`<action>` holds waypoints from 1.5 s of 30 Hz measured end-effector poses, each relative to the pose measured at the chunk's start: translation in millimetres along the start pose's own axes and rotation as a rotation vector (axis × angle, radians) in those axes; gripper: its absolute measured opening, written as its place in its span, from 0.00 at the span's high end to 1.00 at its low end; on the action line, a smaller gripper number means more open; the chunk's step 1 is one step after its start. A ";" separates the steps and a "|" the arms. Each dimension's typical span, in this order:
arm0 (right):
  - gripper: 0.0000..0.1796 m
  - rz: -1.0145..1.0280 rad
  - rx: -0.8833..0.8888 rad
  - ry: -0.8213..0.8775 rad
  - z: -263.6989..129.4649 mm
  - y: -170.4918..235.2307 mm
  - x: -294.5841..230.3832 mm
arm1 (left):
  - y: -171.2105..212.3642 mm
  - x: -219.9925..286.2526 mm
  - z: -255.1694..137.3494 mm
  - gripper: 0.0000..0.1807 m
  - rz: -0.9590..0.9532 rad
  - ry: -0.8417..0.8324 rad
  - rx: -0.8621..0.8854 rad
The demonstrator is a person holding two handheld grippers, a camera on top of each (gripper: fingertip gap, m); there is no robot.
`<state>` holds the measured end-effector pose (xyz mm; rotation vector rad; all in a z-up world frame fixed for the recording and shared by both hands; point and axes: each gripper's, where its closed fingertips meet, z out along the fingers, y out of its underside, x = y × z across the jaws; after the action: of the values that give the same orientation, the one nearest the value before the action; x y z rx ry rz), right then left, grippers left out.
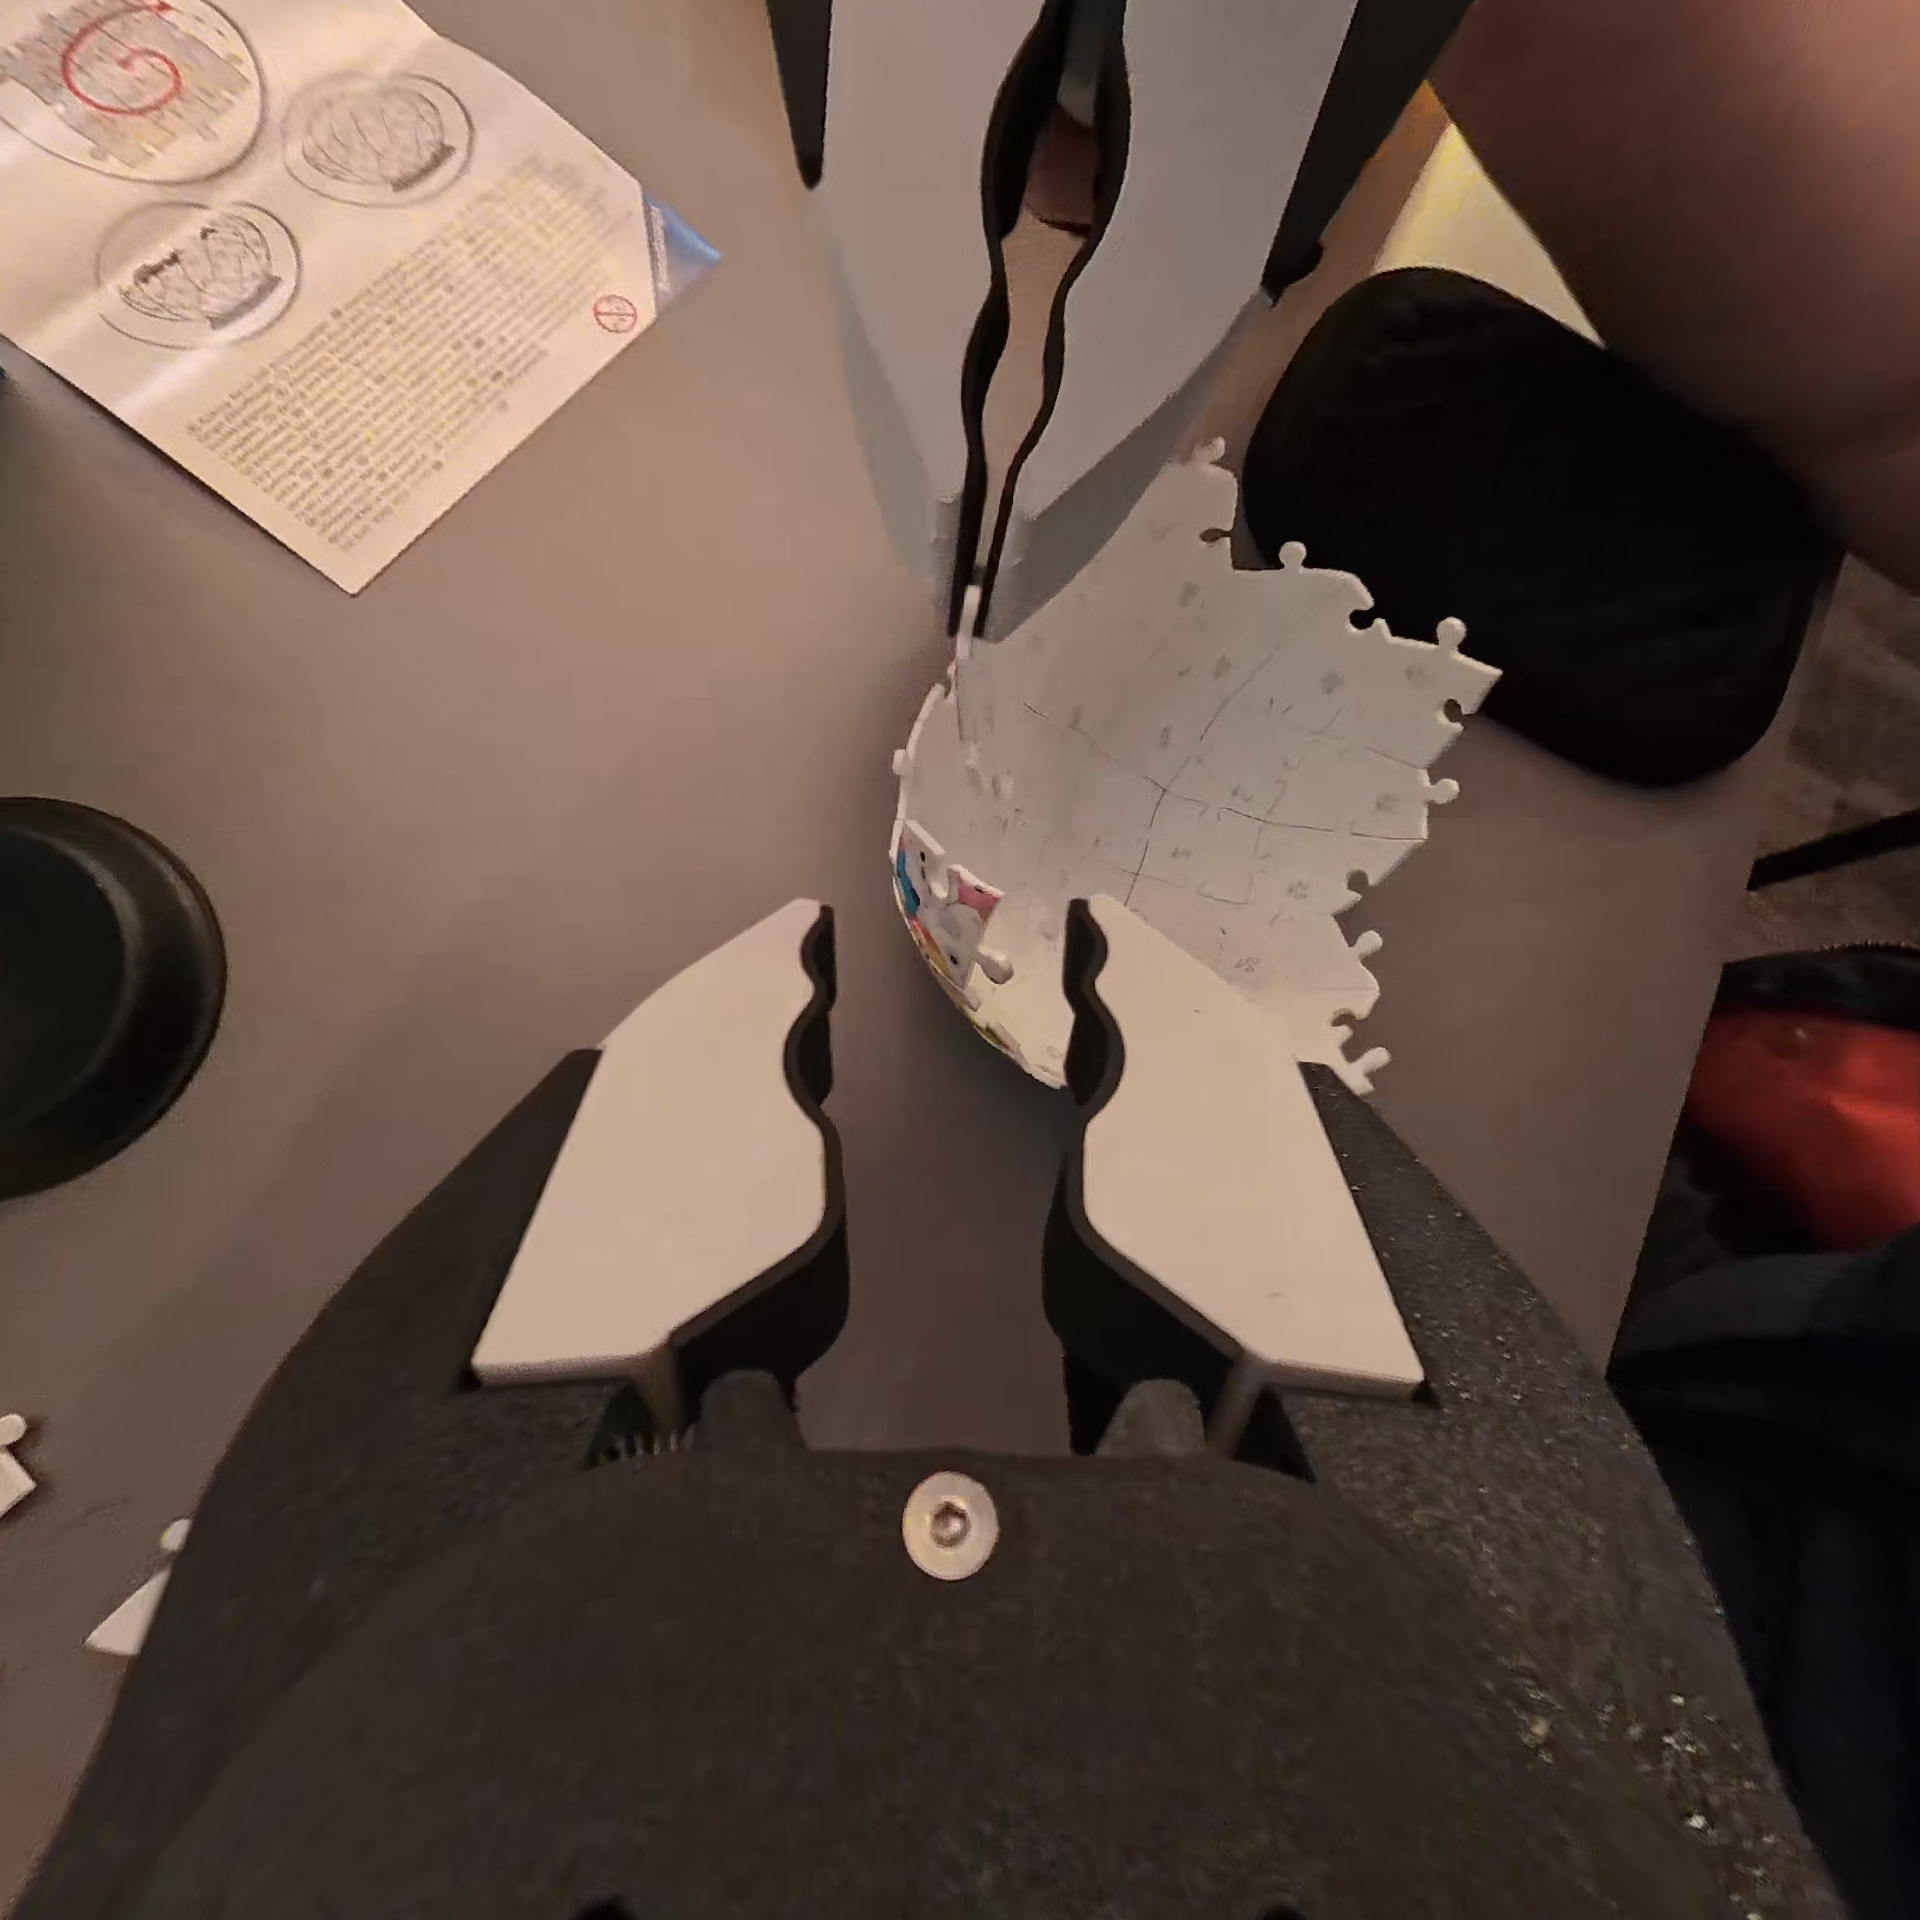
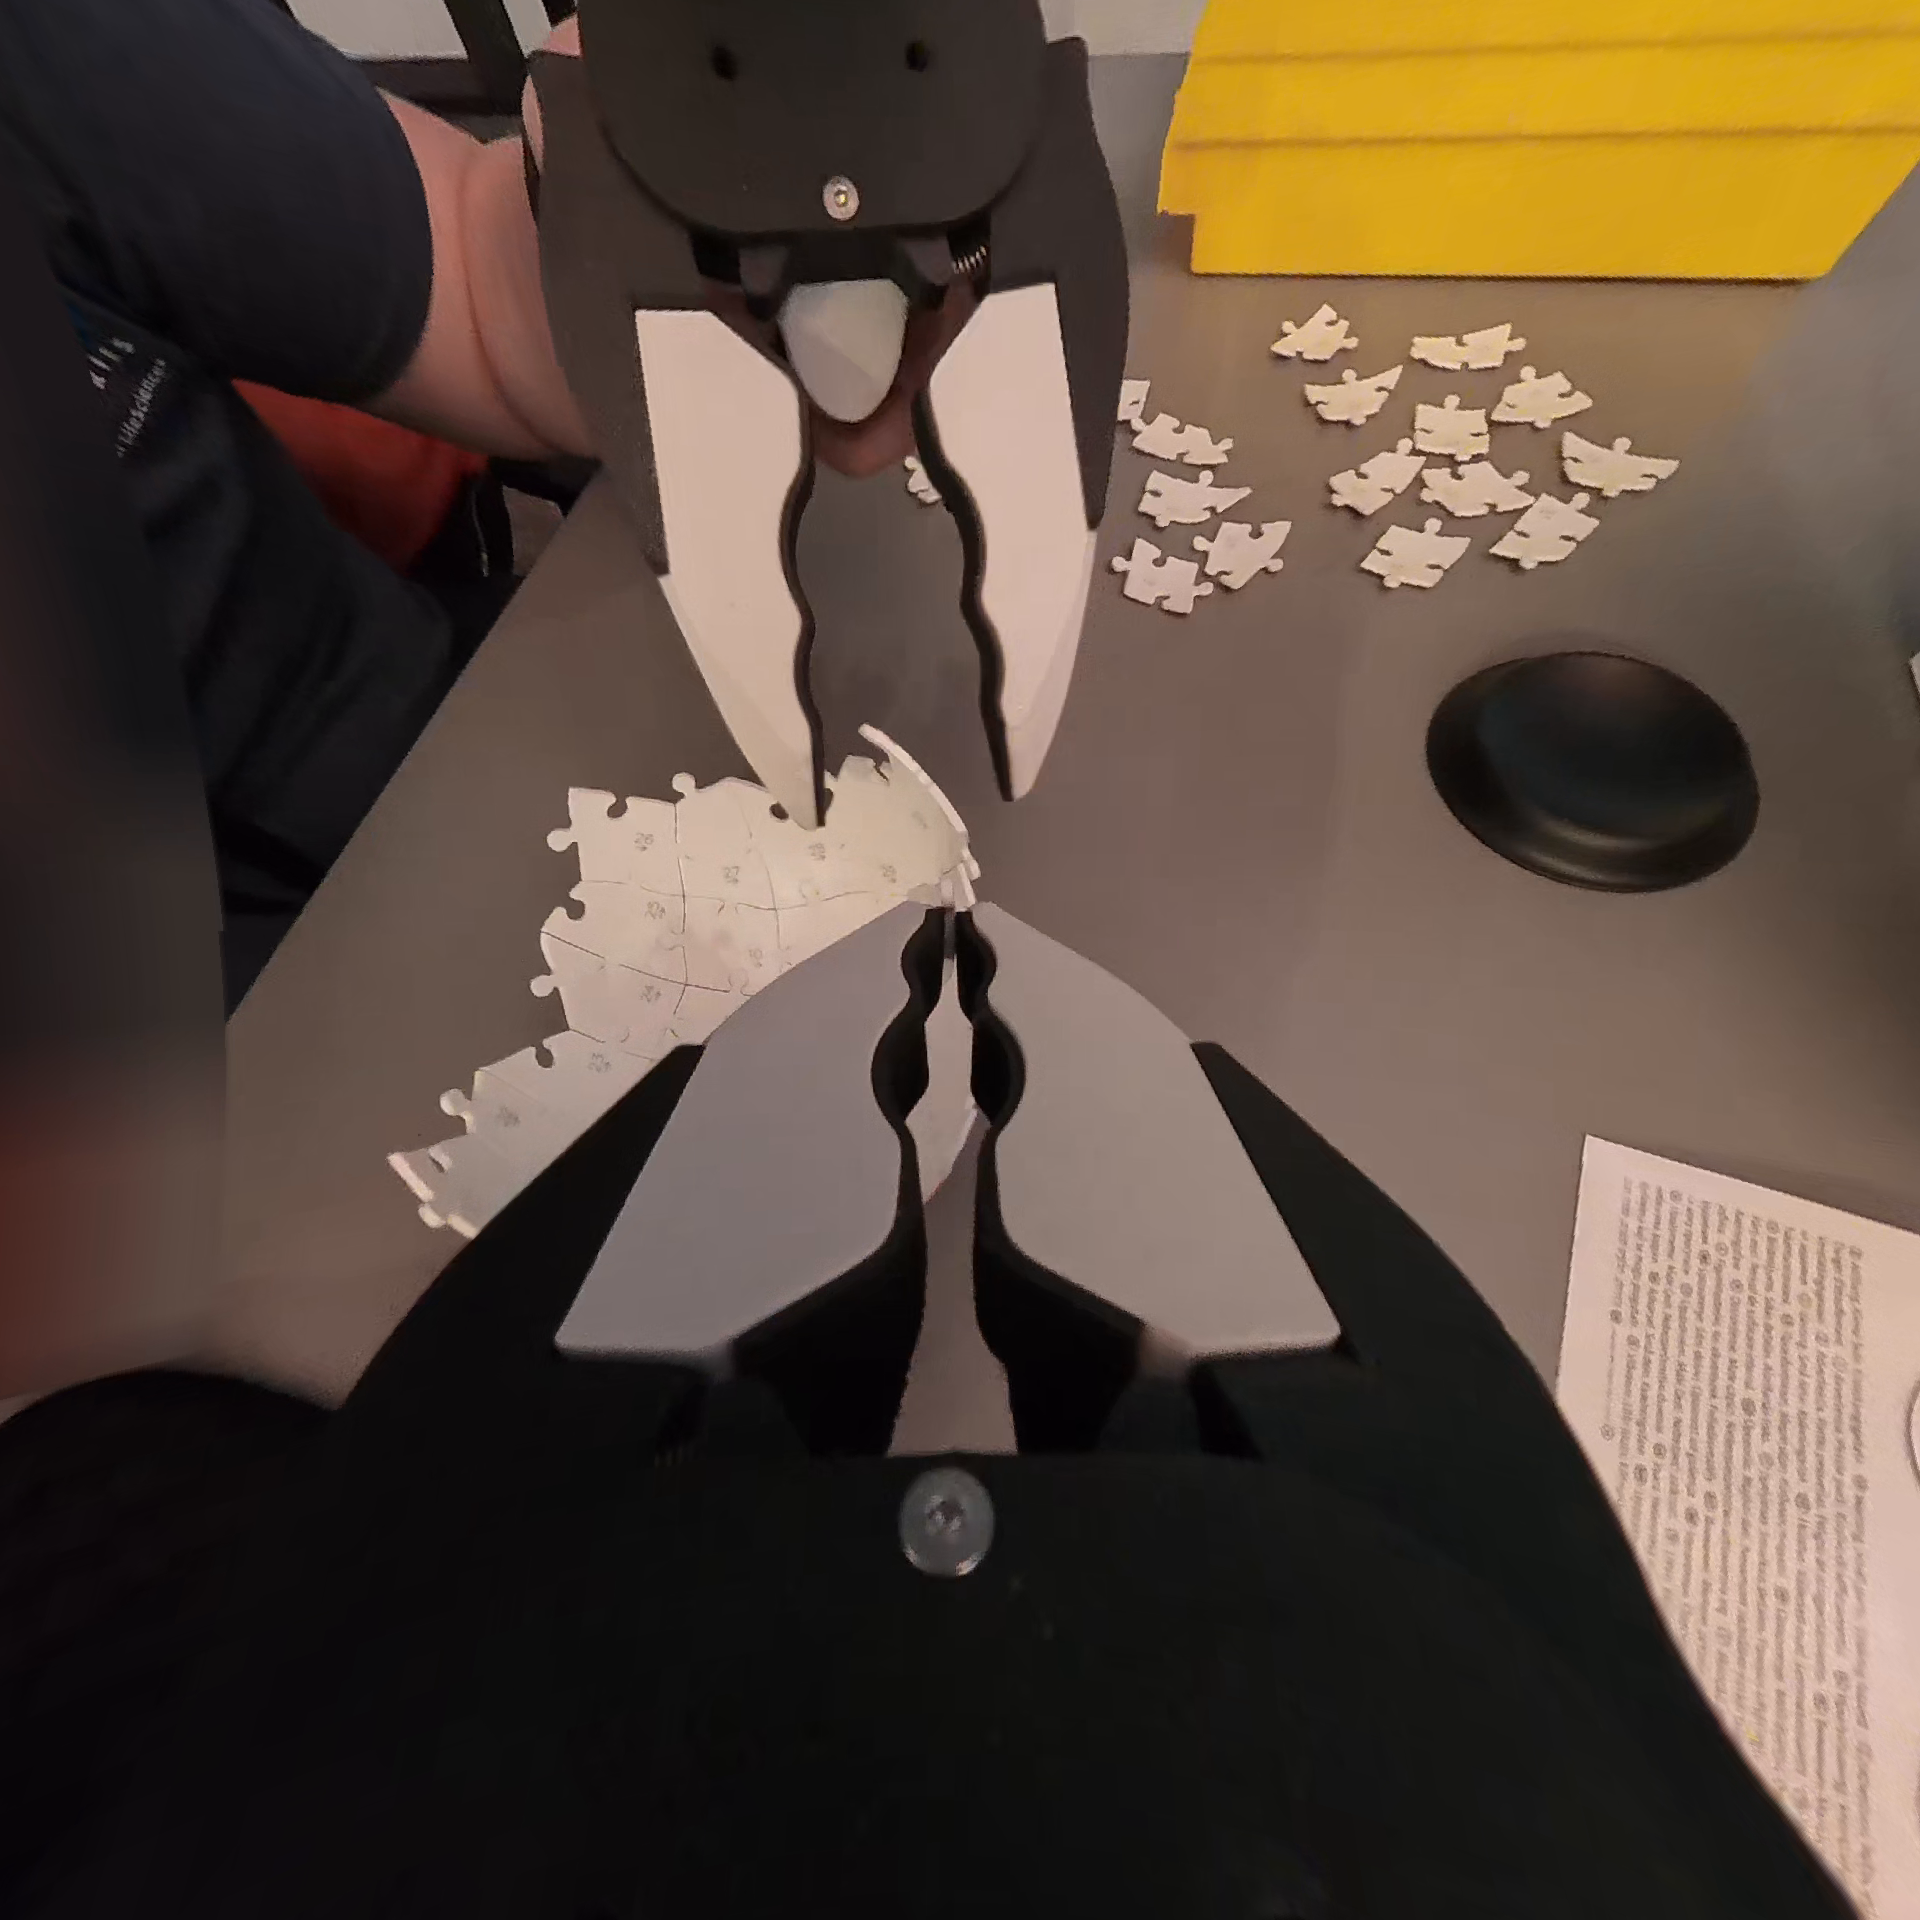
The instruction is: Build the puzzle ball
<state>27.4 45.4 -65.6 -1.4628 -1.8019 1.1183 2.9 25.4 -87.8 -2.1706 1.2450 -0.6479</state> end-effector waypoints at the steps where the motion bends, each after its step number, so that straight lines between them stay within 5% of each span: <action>1: 0.98 -0.017 -0.007 0.002 1.6 1.1 -0.1 | -0.6 1.1 0.6 0.79 0.001 0.011 0.003; 11: 0.98 -0.190 -0.029 0.039 17.9 3.1 0.3 | -3.4 -2.0 -1.2 0.79 -0.009 0.054 0.027; 32: 0.98 -0.224 -0.041 0.092 18.6 6.4 6.4 | -11.2 -11.7 -1.1 0.85 -0.030 0.051 0.054; 45: 0.98 -0.258 0.003 0.197 8.7 2.5 7.3 | -32.7 -20.5 -10.0 0.74 0.070 -0.007 -0.041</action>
<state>19.6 50.3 -72.6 -1.2484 -1.7870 0.8195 7.3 55.0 -61.4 -2.1494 1.3355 -0.5904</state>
